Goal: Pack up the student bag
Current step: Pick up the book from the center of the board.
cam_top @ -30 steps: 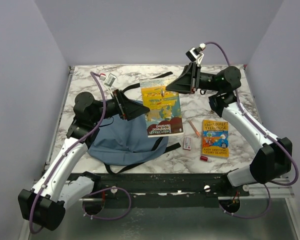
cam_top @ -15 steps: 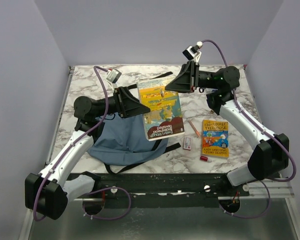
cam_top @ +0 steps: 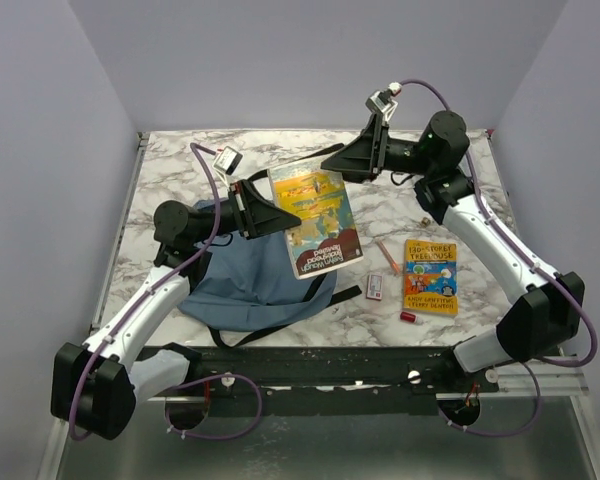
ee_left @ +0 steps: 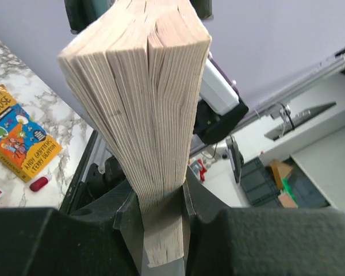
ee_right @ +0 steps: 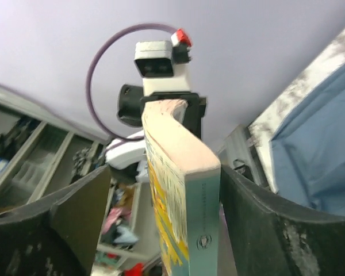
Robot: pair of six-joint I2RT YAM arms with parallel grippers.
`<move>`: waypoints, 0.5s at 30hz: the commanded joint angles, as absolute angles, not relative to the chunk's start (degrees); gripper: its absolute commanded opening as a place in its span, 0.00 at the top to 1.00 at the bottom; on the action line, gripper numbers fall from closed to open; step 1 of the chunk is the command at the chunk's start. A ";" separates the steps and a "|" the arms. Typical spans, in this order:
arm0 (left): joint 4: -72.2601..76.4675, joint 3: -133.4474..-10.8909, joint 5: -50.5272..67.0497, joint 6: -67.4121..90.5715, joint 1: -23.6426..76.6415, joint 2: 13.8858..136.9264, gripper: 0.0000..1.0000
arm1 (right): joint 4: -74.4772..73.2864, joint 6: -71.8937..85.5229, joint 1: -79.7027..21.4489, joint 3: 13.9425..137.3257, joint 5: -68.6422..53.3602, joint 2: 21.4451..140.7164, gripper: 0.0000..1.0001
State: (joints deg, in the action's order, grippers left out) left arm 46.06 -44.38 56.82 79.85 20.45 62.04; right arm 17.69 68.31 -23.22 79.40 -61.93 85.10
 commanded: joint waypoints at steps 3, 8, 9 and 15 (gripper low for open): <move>48.16 -42.47 42.53 81.08 17.81 59.76 1.00 | 24.27 71.65 -25.80 67.72 -46.66 79.20 0.06; 50.37 -44.54 38.45 82.35 15.54 60.27 1.00 | 35.11 78.88 -28.37 58.33 -40.96 76.79 0.00; 50.61 -44.47 37.04 82.89 15.34 60.21 1.00 | 38.07 80.81 -29.04 56.23 -40.04 76.53 0.00; 57.74 -43.05 30.63 86.48 15.05 62.00 1.00 | 50.62 87.80 -34.37 49.18 -27.98 75.50 0.03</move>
